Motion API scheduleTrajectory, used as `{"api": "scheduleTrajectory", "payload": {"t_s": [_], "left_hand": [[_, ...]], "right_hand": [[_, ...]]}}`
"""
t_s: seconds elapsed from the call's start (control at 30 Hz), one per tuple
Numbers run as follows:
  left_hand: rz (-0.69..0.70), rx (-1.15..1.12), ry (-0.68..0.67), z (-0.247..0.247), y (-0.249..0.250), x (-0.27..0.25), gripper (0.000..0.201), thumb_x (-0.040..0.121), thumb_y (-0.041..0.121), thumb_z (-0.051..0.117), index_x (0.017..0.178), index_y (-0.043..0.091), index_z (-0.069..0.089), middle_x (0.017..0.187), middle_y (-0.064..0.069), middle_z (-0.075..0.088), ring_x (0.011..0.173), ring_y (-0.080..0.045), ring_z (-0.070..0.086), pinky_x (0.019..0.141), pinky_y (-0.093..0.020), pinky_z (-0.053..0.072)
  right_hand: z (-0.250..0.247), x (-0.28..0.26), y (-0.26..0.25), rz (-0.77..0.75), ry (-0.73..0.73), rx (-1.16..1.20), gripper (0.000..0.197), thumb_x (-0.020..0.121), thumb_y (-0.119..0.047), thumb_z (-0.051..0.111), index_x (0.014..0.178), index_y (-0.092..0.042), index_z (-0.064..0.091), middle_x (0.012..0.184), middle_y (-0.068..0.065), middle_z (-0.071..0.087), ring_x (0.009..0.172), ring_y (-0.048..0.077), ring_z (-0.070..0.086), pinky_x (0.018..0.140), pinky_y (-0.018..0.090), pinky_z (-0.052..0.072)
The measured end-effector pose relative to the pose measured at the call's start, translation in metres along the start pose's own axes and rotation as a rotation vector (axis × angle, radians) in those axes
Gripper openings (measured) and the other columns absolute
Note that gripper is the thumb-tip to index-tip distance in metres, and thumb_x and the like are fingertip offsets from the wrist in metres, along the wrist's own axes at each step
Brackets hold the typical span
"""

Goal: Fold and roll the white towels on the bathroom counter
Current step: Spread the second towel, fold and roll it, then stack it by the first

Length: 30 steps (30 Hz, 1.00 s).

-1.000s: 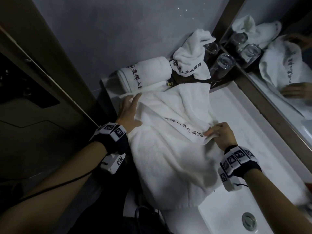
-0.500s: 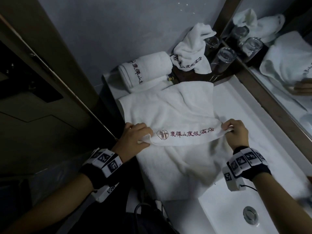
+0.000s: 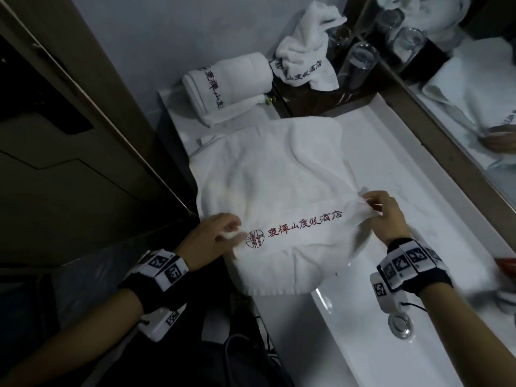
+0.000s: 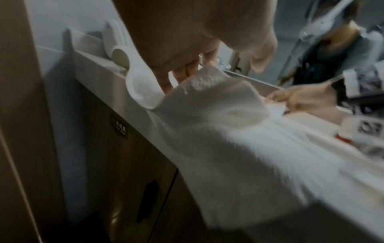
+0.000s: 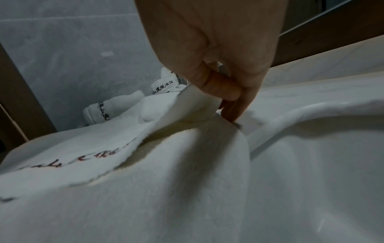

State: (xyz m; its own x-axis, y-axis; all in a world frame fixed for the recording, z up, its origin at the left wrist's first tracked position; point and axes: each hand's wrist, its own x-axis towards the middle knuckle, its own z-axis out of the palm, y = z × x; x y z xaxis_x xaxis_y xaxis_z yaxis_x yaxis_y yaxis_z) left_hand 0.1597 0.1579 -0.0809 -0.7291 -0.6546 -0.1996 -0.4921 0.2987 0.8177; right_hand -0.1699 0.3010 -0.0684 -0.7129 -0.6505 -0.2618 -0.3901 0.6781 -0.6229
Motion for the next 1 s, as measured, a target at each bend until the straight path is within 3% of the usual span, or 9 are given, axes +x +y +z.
{"api": "scheduleTrajectory", "payload": {"t_s": [0.07, 0.17, 0.37, 0.53, 0.67, 0.77, 0.87, 0.93, 1.0], "left_hand": [[-0.038, -0.031, 0.153, -0.009, 0.007, 0.015, 0.006, 0.088, 0.01, 0.058, 0.093, 0.01, 0.061, 0.095, -0.009, 0.063, 0.079, -0.002, 0.057, 0.074, -0.005, 0.038], [-0.083, 0.063, 0.316, -0.034, 0.014, 0.041, 0.015, 0.086, -0.003, 0.054, 0.099, -0.002, 0.061, 0.103, -0.02, 0.06, 0.086, -0.025, 0.058, 0.08, -0.02, 0.041], [-0.264, 0.131, 0.429, -0.091, 0.005, 0.09, 0.027, 0.085, -0.002, 0.053, 0.111, -0.006, 0.055, 0.116, -0.03, 0.052, 0.1, -0.039, 0.055, 0.091, -0.035, 0.043], [-0.444, 0.077, 0.435, -0.113, -0.015, 0.125, 0.031, 0.087, 0.004, 0.053, 0.116, -0.006, 0.051, 0.117, -0.028, 0.058, 0.112, -0.036, 0.053, 0.096, -0.035, 0.039], [-0.517, -0.027, 0.323, -0.115, -0.019, 0.152, 0.034, 0.089, 0.009, 0.052, 0.121, -0.004, 0.05, 0.125, -0.025, 0.055, 0.117, -0.035, 0.051, 0.1, -0.036, 0.04], [-0.518, -0.042, 0.25, -0.115, -0.015, 0.168, 0.04, 0.087, 0.013, 0.057, 0.122, -0.003, 0.049, 0.126, -0.022, 0.056, 0.116, -0.033, 0.052, 0.1, -0.037, 0.042], [-0.438, 0.003, 0.176, -0.109, -0.012, 0.175, 0.018, 0.084, 0.016, 0.063, 0.09, -0.001, 0.062, 0.086, -0.017, 0.063, 0.087, -0.026, 0.057, 0.082, -0.035, 0.046], [-0.36, 0.07, 0.131, -0.11, -0.007, 0.173, 0.02, 0.084, 0.012, 0.062, 0.072, -0.005, 0.059, 0.065, -0.016, 0.055, 0.07, -0.024, 0.049, 0.067, -0.031, 0.037], [-0.27, 0.101, 0.167, -0.118, -0.004, 0.172, 0.016, 0.084, 0.007, 0.059, 0.081, -0.008, 0.061, 0.08, -0.029, 0.059, 0.072, -0.035, 0.056, 0.068, -0.037, 0.043]], "right_hand": [[-0.002, 0.004, -0.004, 0.04, 0.0, 0.021, 0.038, 0.084, 0.01, 0.039, 0.114, -0.006, 0.056, 0.119, 0.02, 0.058, 0.109, 0.031, 0.054, 0.092, 0.032, 0.041], [-0.004, 0.014, -0.016, 0.03, 0.014, -0.075, 0.044, 0.081, 0.014, 0.036, 0.112, -0.003, 0.061, 0.119, 0.021, 0.059, 0.112, 0.031, 0.054, 0.092, 0.025, 0.037], [-0.006, 0.05, -0.062, -0.036, 0.004, -0.091, 0.046, 0.075, 0.021, 0.044, 0.113, 0.002, 0.061, 0.117, 0.021, 0.062, 0.106, 0.032, 0.06, 0.094, 0.035, 0.047], [0.001, 0.086, -0.1, -0.024, 0.123, 0.016, 0.043, 0.081, 0.012, 0.032, 0.11, 0.0, 0.062, 0.106, 0.021, 0.067, 0.102, 0.033, 0.062, 0.089, 0.026, 0.044], [0.018, 0.12, -0.12, 0.162, 0.032, -0.047, 0.035, 0.096, -0.017, 0.04, 0.125, -0.003, 0.052, 0.126, 0.021, 0.058, 0.12, 0.034, 0.05, 0.099, 0.034, 0.038], [0.028, 0.136, -0.135, 0.264, -0.042, 0.027, 0.051, 0.095, -0.042, 0.041, 0.128, -0.004, 0.049, 0.13, 0.019, 0.055, 0.121, 0.034, 0.049, 0.1, 0.036, 0.037], [0.032, 0.145, -0.142, 0.318, -0.159, 0.048, 0.069, 0.088, -0.059, 0.044, 0.12, 0.0, 0.056, 0.121, 0.018, 0.058, 0.113, 0.032, 0.053, 0.099, 0.038, 0.039], [0.035, 0.143, -0.144, 0.314, -0.219, 0.117, 0.049, 0.086, -0.047, 0.057, 0.109, -0.004, 0.061, 0.113, 0.015, 0.059, 0.104, 0.03, 0.057, 0.094, 0.036, 0.045], [0.037, 0.141, -0.145, 0.256, -0.169, 0.274, 0.004, 0.084, -0.018, 0.064, 0.082, -0.017, 0.061, 0.095, 0.012, 0.062, 0.081, 0.024, 0.059, 0.073, 0.03, 0.048]]}}
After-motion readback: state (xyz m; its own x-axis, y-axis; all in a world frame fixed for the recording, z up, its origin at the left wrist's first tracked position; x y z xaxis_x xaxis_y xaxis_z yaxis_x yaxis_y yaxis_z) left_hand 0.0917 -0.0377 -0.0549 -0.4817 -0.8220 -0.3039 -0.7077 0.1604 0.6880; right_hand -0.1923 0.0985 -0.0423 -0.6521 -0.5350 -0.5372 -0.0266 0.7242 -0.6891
